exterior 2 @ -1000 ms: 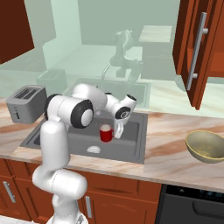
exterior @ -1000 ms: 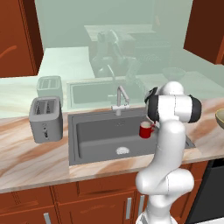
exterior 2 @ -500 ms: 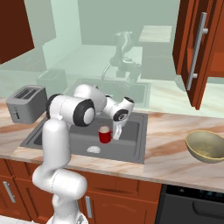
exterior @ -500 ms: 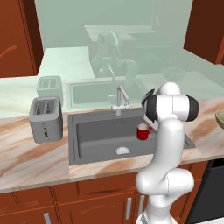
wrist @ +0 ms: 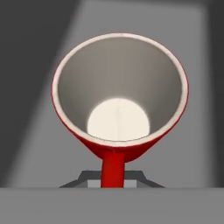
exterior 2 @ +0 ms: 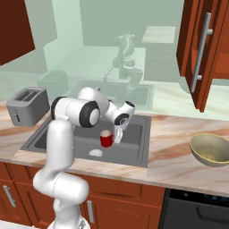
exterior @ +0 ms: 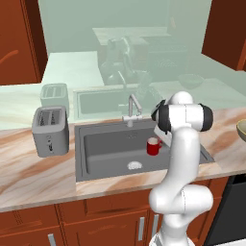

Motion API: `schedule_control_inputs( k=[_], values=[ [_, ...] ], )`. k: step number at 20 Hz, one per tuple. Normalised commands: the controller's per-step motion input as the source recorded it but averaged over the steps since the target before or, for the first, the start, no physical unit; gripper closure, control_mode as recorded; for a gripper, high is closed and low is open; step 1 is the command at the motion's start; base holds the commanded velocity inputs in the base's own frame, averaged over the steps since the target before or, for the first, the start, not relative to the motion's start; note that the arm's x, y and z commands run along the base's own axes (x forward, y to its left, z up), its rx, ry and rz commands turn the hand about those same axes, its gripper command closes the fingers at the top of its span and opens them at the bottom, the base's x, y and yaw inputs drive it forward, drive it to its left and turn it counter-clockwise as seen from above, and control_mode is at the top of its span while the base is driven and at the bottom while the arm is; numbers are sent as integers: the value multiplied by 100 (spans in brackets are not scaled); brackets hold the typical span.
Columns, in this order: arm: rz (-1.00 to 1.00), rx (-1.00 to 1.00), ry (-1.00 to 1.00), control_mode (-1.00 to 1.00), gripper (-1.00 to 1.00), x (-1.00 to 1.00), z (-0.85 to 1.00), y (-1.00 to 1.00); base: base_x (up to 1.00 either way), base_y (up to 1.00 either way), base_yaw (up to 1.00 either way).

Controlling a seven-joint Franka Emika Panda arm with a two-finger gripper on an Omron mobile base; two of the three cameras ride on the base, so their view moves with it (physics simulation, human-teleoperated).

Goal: Pick the mug and place it in the sink. Pick the bowl and place it in the open cabinet and then close the cabinet.

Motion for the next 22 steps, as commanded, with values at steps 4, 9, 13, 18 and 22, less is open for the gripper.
schedule_control_inputs(
  k=[4,9,13,18,22],
  values=[
    [0,0,0,-100,100,12,-28,6,0,0,0],
    [0,0,0,-100,100,15,-21,5,0,0,0],
    [0,0,0,-100,100,15,-20,2,0,0,0],
    [0,0,0,-100,100,13,-23,0,0,0,0],
    [0,0,0,-100,100,6,-27,1,0,0,0]
  ],
)
